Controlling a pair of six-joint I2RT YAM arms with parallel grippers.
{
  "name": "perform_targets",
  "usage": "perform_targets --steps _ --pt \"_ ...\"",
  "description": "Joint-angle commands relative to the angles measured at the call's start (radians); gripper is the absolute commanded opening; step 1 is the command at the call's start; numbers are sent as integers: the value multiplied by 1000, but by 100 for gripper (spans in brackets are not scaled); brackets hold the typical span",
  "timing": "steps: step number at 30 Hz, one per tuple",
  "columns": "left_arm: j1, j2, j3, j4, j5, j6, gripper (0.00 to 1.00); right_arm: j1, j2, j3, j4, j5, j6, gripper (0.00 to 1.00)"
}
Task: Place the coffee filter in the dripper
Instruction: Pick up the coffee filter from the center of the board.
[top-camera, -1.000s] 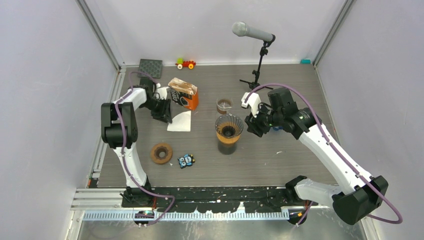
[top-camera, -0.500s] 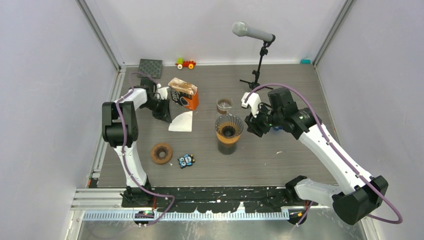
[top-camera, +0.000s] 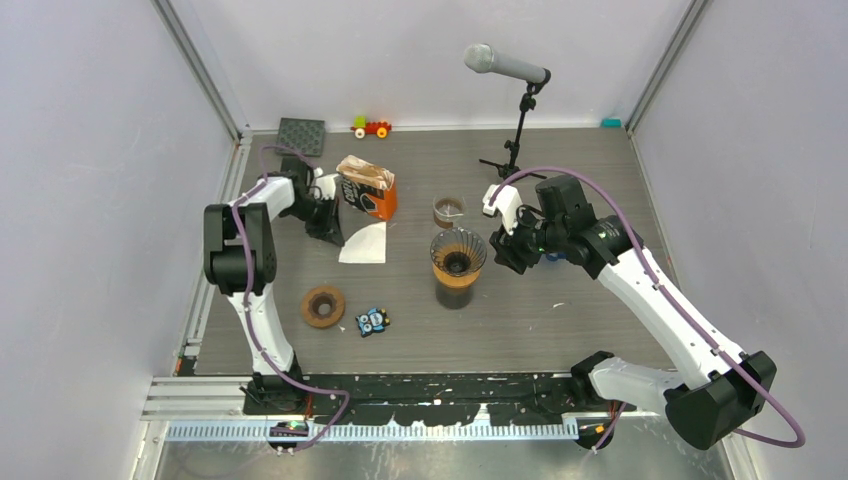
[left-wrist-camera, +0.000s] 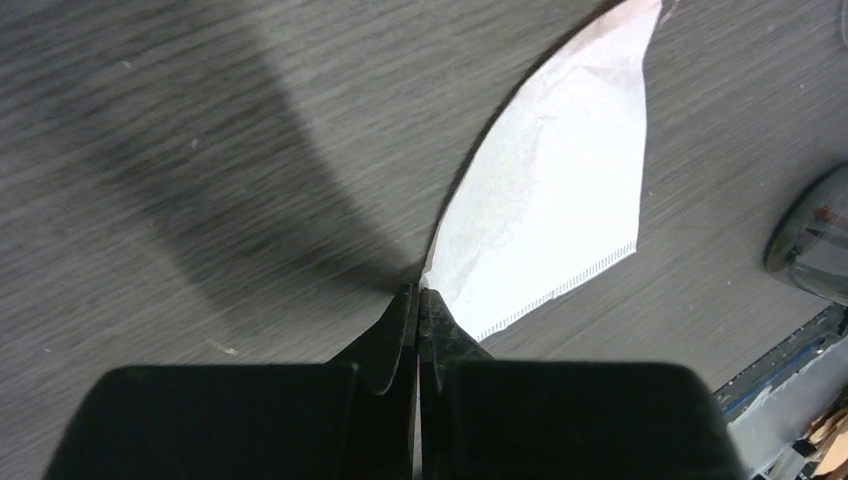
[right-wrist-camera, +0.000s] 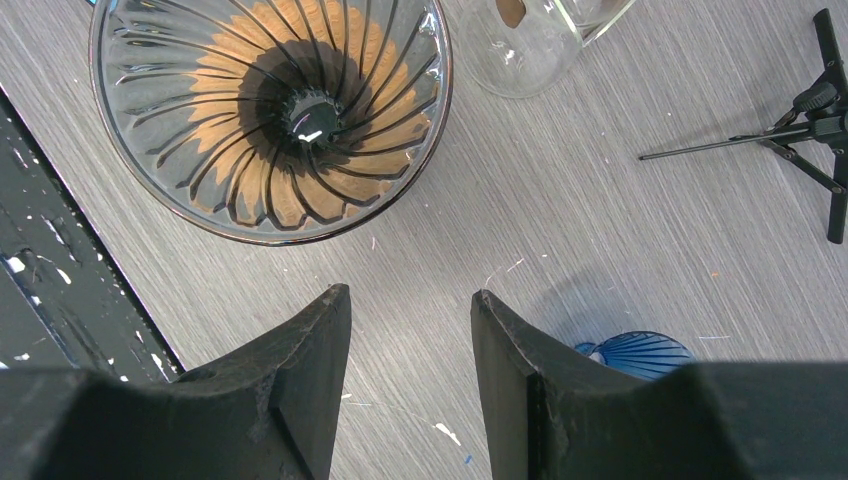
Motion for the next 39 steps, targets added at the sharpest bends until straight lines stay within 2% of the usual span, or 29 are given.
perform_targets --steps 1,9,18,29,39 --pt "-4 -107 -19 -37 63 18 0 -3 -1 6 16 3 -12 53" --pt "-4 -263 -69 -105 78 85 0 -3 -3 11 16 -5 -10 53" --pt "-75 -404 -80 -164 31 140 0 -3 -5 21 16 -15 3 53" --pt "-161 -501 -92 -186 -36 163 0 -4 -24 33 26 -21 27 53" --pt "-218 -593 -54 -246 -57 177 0 -3 -7 162 13 -91 75 53"
